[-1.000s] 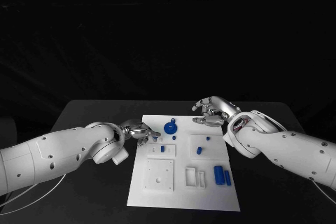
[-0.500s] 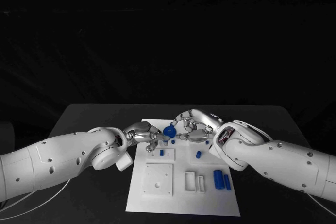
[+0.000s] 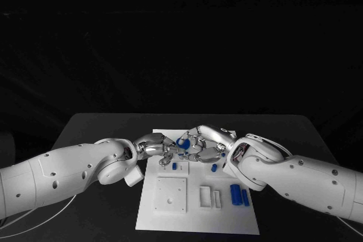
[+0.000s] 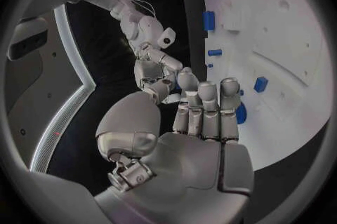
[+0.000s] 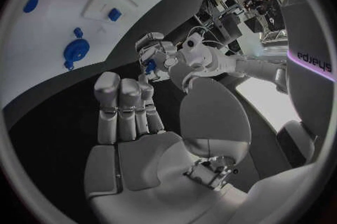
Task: Assemble the parts on the task board
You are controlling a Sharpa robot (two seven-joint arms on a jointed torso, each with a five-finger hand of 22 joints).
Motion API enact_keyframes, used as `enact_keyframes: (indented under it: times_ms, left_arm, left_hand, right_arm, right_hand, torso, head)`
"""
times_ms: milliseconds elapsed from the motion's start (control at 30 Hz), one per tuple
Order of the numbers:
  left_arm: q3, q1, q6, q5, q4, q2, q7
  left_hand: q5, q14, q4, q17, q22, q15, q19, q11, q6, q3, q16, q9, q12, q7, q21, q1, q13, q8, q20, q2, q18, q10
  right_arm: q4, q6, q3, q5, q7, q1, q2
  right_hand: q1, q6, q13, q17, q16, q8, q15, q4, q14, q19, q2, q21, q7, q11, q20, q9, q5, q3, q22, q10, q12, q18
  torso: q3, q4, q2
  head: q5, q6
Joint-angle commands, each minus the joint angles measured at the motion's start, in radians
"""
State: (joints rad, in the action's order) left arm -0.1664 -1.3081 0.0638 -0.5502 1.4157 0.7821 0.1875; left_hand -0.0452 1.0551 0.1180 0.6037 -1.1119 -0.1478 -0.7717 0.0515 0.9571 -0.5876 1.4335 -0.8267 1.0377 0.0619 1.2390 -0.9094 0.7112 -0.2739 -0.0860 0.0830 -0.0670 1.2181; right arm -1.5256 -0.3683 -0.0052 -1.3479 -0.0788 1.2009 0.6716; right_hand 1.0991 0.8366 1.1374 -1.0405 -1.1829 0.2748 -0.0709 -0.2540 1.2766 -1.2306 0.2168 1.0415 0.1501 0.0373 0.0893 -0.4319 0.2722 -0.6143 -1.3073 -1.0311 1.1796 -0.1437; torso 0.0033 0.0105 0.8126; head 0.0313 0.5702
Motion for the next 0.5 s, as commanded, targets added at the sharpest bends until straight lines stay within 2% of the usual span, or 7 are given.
enact_keyframes:
  times_ms: [33,267,433,500]
  left_arm:
    - [0.001,-0.001,0.031,0.010,0.004,-0.001,0.024]
    - [0.001,-0.001,0.034,0.010,0.003,-0.002,0.021]
    - [0.001,-0.001,0.038,0.010,0.002,0.000,0.020]
    - [0.001,-0.001,0.039,0.010,0.002,0.000,0.020]
  left_hand:
    - [-0.003,-0.011,0.067,0.001,-0.001,-0.005,0.005,-0.002,-0.001,-0.060,0.006,-0.003,0.006,0.002,0.004,-0.015,0.002,-0.001,-0.155,0.019,0.010,-0.007]
    - [-0.003,-0.012,0.070,0.000,-0.001,-0.002,0.007,-0.006,0.002,-0.058,0.008,-0.005,0.009,0.006,0.006,-0.017,0.002,-0.003,-0.155,0.016,0.010,-0.009]
    - [-0.003,-0.012,0.070,0.000,-0.001,-0.001,0.007,-0.007,0.004,-0.057,0.009,-0.006,0.010,0.008,0.006,-0.019,0.002,-0.004,-0.155,0.016,0.009,-0.010]
    - [-0.003,-0.013,0.071,0.000,-0.001,-0.001,0.007,-0.008,0.005,-0.057,0.010,-0.006,0.011,0.008,0.007,-0.019,0.002,-0.004,-0.155,0.015,0.009,-0.010]
  right_arm:
    - [-0.008,0.032,-0.001,-0.021,-0.034,-0.001,0.001]
    - [-0.014,0.024,-0.002,-0.020,-0.039,-0.002,0.002]
    - [-0.012,0.021,-0.003,-0.020,-0.039,-0.002,0.003]
    - [-0.011,0.021,-0.003,-0.020,-0.038,-0.002,0.004]
  right_hand:
    - [-0.002,0.000,-0.002,-0.001,0.004,0.003,-0.006,-0.007,0.001,0.001,-0.014,-0.003,-0.005,-0.004,0.002,0.000,0.005,0.000,-0.018,0.006,0.005,-0.118]
    - [-0.006,0.018,-0.003,-0.002,0.004,0.014,-0.019,-0.013,0.001,0.001,-0.029,-0.001,-0.019,-0.018,0.000,-0.003,-0.006,-0.005,-0.018,0.006,0.006,-0.118]
    - [-0.010,0.053,-0.005,-0.003,0.005,0.032,-0.023,-0.006,0.002,0.001,-0.043,-0.001,-0.022,-0.022,-0.001,-0.010,-0.052,-0.024,-0.018,0.005,0.008,-0.118]
    - [-0.005,0.085,-0.006,-0.003,0.005,0.048,-0.021,0.005,0.002,0.002,-0.052,-0.002,-0.021,-0.020,0.000,-0.016,-0.099,-0.051,-0.017,0.006,0.008,-0.118]
  torso:
    - [0.0008,0.0001,0.000]
    - [0.0004,0.0002,0.000]
    - [0.0004,0.0003,0.000]
    - [0.0001,-0.0005,0.000]
  head:
    - [0.000,0.001]
    - [0.002,0.002]
    - [0.001,0.002]
    - [0.002,0.003]
